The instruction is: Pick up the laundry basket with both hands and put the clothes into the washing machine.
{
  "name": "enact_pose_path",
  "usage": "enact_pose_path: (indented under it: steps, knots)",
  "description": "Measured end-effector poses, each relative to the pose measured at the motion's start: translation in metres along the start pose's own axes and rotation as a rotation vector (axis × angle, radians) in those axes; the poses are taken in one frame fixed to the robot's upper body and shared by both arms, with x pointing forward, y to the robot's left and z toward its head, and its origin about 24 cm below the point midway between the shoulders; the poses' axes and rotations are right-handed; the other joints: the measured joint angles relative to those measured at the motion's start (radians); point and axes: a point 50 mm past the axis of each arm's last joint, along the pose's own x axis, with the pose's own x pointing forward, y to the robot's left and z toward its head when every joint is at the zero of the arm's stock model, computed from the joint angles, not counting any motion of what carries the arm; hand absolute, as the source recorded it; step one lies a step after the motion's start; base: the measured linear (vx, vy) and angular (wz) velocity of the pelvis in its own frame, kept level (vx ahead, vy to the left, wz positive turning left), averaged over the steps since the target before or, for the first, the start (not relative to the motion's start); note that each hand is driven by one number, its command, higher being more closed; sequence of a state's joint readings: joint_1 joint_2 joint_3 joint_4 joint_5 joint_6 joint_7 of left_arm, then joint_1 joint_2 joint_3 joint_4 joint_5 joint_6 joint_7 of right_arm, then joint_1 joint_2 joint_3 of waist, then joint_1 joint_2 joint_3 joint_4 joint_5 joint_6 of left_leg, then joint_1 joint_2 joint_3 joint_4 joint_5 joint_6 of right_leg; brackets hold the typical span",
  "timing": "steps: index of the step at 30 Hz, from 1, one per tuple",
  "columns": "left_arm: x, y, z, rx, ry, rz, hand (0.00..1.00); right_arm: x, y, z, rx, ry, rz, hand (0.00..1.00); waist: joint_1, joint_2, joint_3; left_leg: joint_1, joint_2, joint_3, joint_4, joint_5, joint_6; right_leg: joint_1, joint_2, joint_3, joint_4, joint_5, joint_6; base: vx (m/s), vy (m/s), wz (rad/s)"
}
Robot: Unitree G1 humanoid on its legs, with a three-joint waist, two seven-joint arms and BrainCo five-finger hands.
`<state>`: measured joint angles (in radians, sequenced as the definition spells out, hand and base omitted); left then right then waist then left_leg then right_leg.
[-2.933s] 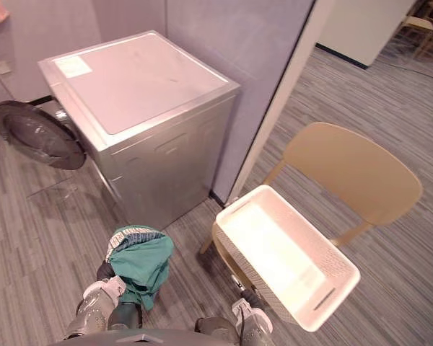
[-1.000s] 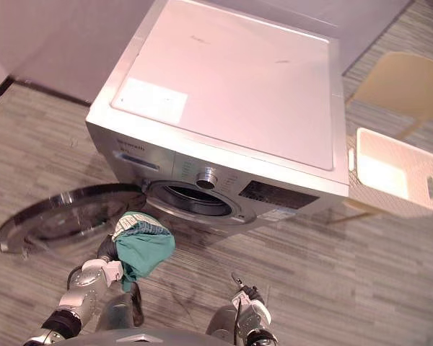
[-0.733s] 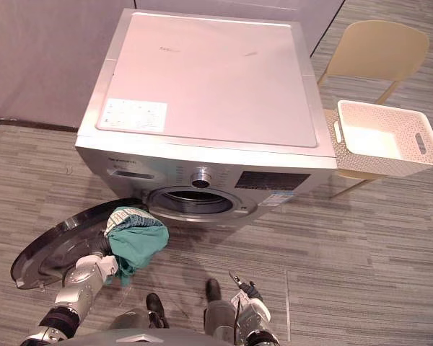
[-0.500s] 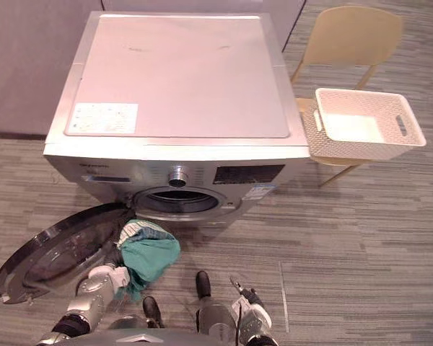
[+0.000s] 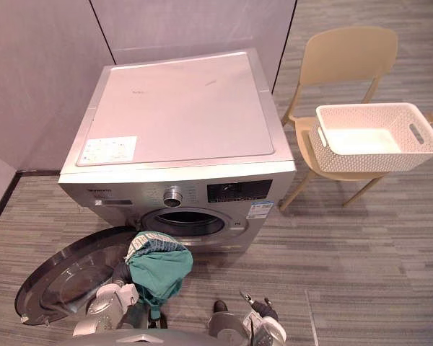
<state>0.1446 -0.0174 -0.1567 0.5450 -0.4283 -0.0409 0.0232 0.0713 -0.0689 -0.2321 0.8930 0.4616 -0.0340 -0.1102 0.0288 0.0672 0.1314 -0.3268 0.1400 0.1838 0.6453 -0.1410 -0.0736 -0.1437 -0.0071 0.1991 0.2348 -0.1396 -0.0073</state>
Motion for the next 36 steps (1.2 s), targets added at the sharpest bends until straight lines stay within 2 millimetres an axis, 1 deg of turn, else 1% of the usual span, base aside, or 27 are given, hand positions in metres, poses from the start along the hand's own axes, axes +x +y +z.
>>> enact_pose_path:
  steps: [1,2,3,4,5,6,7,8,10,11,12,15,16,18,20,22,23,24,25,26,29,30,31,32,33,34,36]
  knots:
    - [-0.001,0.0,-0.001,-0.002,0.003,0.001,1.0,0.0,0.003,0.002,-0.009,-0.007,0.01,0.0,0.003,0.0,0.0,0.026,-0.018,-0.011,-0.097,0.002,-0.005,-0.016,-0.001,0.013,0.013,-0.01,0.007,0.13,0.12,-0.7]
    - [-0.002,0.001,-0.003,-0.003,0.008,0.002,1.0,0.002,0.008,0.006,-0.07,-0.021,0.032,0.0,0.011,0.016,0.004,0.081,-0.032,-0.021,-0.282,0.039,0.007,-0.051,0.018,0.043,0.054,-0.036,0.02,0.13,0.168,-0.93]
    - [0.0,0.001,-0.001,0.002,0.005,0.0,1.0,0.004,0.019,0.016,-0.129,-0.049,0.067,0.0,0.006,0.041,0.01,0.114,-0.022,0.0,-0.36,0.011,0.015,-0.08,0.045,0.071,0.098,-0.065,0.038,0.12,0.183,-0.89]
    - [0.003,-0.001,0.002,0.012,0.0,-0.007,1.0,0.004,0.026,0.02,-0.143,-0.065,0.088,0.0,-0.004,0.023,0.027,0.117,-0.032,0.025,-0.365,0.012,0.016,-0.099,0.034,0.083,0.12,-0.073,0.049,0.14,0.197,-0.71]
    - [0.006,-0.001,0.012,0.025,-0.028,-0.011,1.0,0.002,0.04,0.024,-0.162,-0.094,0.138,0.0,-0.004,0.0,0.046,0.102,-0.05,0.054,-0.36,0.005,0.026,-0.132,0.016,0.101,0.147,-0.073,0.072,0.14,0.177,-0.41]
    - [0.009,-0.004,0.02,0.037,-0.052,-0.023,1.0,0.0,0.049,0.026,-0.165,-0.116,0.17,0.0,-0.007,-0.012,0.054,0.057,-0.061,0.067,-0.329,-0.003,0.038,-0.179,0.002,0.11,0.178,-0.08,0.084,0.14,0.168,-0.32]
    - [0.011,-0.008,0.026,0.041,-0.074,-0.034,1.0,-0.001,0.053,0.029,-0.165,-0.128,0.184,0.0,-0.014,-0.016,0.061,0.032,-0.064,0.073,-0.313,-0.008,0.044,-0.204,-0.005,0.11,0.192,-0.082,0.088,0.12,0.122,-0.1]
    - [0.015,-0.019,0.043,0.052,-0.128,-0.064,1.0,-0.003,0.062,0.036,-0.158,-0.162,0.214,0.0,-0.019,-0.018,0.103,0.0,-0.068,0.085,-0.275,-0.016,0.053,-0.236,-0.009,0.104,0.223,-0.086,0.093,0.06,0.076,-0.04]
    - [0.019,-0.035,0.064,0.063,-0.201,-0.108,1.0,-0.008,0.076,0.045,-0.158,-0.209,0.263,0.0,-0.021,-0.018,0.158,-0.048,-0.061,0.102,-0.194,-0.039,0.065,-0.285,-0.012,0.096,0.292,-0.092,0.1,0.01,0.063,-0.16]
    - [0.02,-0.042,0.072,0.07,-0.235,-0.13,1.0,-0.012,0.084,0.049,-0.167,-0.236,0.296,0.0,-0.021,-0.021,0.169,-0.088,-0.049,0.119,-0.144,-0.064,0.067,-0.335,-0.008,0.095,0.342,-0.102,0.096,-0.01,0.049,-0.27]
    - [0.021,-0.045,0.075,0.072,-0.246,-0.14,1.0,-0.014,0.09,0.051,-0.175,-0.25,0.317,0.0,-0.022,-0.023,0.171,-0.111,-0.047,0.122,-0.122,-0.075,0.068,-0.361,-0.006,0.095,0.364,-0.109,0.094,0.01,0.03,-0.29]
    - [0.025,-0.069,0.096,0.103,-0.308,-0.193,1.0,-0.032,0.116,0.073,-0.171,-0.372,0.43,0.0,-0.027,-0.029,0.223,-0.223,-0.022,0.128,-0.028,-0.151,0.076,-0.473,0.007,0.092,0.445,-0.164,0.099,-0.04,-0.005,-0.15]
    - [0.026,-0.073,0.1,0.106,-0.319,-0.199,1.0,-0.036,0.121,0.077,-0.171,-0.395,0.451,0.0,-0.025,-0.033,0.236,-0.245,-0.016,0.129,-0.007,-0.159,0.076,-0.493,0.011,0.092,0.459,-0.173,0.102,-0.08,-0.024,-0.13]
    - [0.029,-0.088,0.112,0.12,-0.35,-0.233,1.0,-0.049,0.134,0.093,-0.146,-0.486,0.501,0.0,-0.024,-0.046,0.288,-0.326,0.004,0.121,0.062,-0.181,0.076,-0.57,0.025,0.086,0.524,-0.197,0.103,-0.09,-0.044,-0.01]
    - [0.031,-0.1,0.122,0.14,-0.373,-0.248,1.0,-0.058,0.141,0.106,-0.114,-0.547,0.52,0.0,-0.024,-0.057,0.31,-0.393,0.018,0.113,0.12,-0.196,0.075,-0.637,0.036,0.08,0.584,-0.213,0.102,-0.08,-0.046,0.05]
    - [0.035,-0.113,0.138,0.147,-0.405,-0.26,1.0,-0.067,0.149,0.123,-0.071,-0.614,0.551,0.0,-0.025,-0.059,0.341,-0.453,0.032,0.094,0.173,-0.207,0.074,-0.689,0.048,0.066,0.63,-0.222,0.102,-0.08,-0.039,0.09]
    - [0.035,-0.122,0.15,0.15,-0.44,-0.268,1.0,-0.074,0.154,0.134,-0.044,-0.663,0.566,0.0,-0.025,-0.062,0.355,-0.498,0.042,0.087,0.203,-0.212,0.073,-0.73,0.053,0.061,0.657,-0.226,0.102,-0.09,-0.028,0.05]
    - [0.034,-0.13,0.164,0.148,-0.48,-0.275,1.0,-0.082,0.16,0.142,-0.015,-0.703,0.588,0.0,-0.024,-0.073,0.365,-0.541,0.047,0.085,0.227,-0.213,0.073,-0.774,0.059,0.061,0.685,-0.231,0.102,-0.08,-0.019,0.04]
    - [0.033,-0.134,0.172,0.146,-0.501,-0.278,1.0,-0.085,0.162,0.146,-0.003,-0.723,0.597,0.0,-0.025,-0.076,0.375,-0.56,0.05,0.083,0.24,-0.213,0.074,-0.793,0.062,0.06,0.697,-0.233,0.103,-0.08,-0.02,0.02]
    - [0.031,-0.142,0.189,0.133,-0.547,-0.28,1.0,-0.092,0.166,0.153,0.017,-0.761,0.617,0.0,-0.026,-0.077,0.392,-0.598,0.058,0.075,0.269,-0.217,0.075,-0.827,0.068,0.055,0.721,-0.236,0.102,-0.09,-0.004,0.03]
    - [0.024,-0.154,0.234,0.081,-0.661,-0.268,1.0,-0.097,0.173,0.162,0.061,-0.783,0.628,0.0,-0.03,-0.084,0.409,-0.685,0.08,0.064,0.321,-0.225,0.078,-0.904,0.086,0.044,0.75,-0.236,0.103,-0.09,0.013,-0.07]
    - [0.02,-0.154,0.253,0.022,-0.703,-0.254,1.0,-0.098,0.175,0.164,0.073,-0.787,0.633,0.0,-0.033,-0.087,0.413,-0.716,0.09,0.062,0.342,-0.226,0.079,-0.932,0.095,0.045,0.762,-0.235,0.104,-0.08,0.044,-0.21]
    - [0.017,-0.153,0.267,-0.022,-0.732,-0.246,1.0,-0.099,0.176,0.164,0.086,-0.786,0.64,0.0,-0.037,-0.092,0.416,-0.732,0.1,0.062,0.354,-0.229,0.079,-0.947,0.103,0.046,0.765,-0.232,0.107,-0.05,0.033,-0.24]
    - [0.013,-0.151,0.286,-0.068,-0.77,-0.236,1.0,-0.101,0.179,0.164,0.105,-0.781,0.652,0.0,-0.041,-0.096,0.419,-0.752,0.112,0.063,0.362,-0.229,0.08,-0.964,0.114,0.047,0.763,-0.223,0.111,-0.06,0.059,-0.35]
    - [0.005,-0.147,0.313,-0.128,-0.82,-0.23,1.0,-0.104,0.182,0.163,0.118,-0.784,0.666,0.0,-0.046,-0.104,0.423,-0.772,0.126,0.065,0.368,-0.229,0.08,-0.983,0.127,0.048,0.754,-0.21,0.113,-0.03,0.044,-0.35]
    - [-0.001,-0.146,0.328,-0.175,-0.846,-0.241,1.0,-0.106,0.183,0.161,0.122,-0.784,0.676,0.0,-0.051,-0.107,0.425,-0.782,0.134,0.066,0.371,-0.229,0.08,-0.991,0.134,0.05,0.748,-0.202,0.114,-0.05,0.069,-0.38]
    - [-0.031,-0.141,0.385,-0.272,-0.972,-0.268,1.0,-0.109,0.184,0.154,0.142,-0.77,0.692,0.0,-0.071,-0.109,0.426,-0.82,0.156,0.067,0.378,-0.228,0.08,-1.021,0.153,0.052,0.73,-0.181,0.118,-0.02,0.064,-0.33]
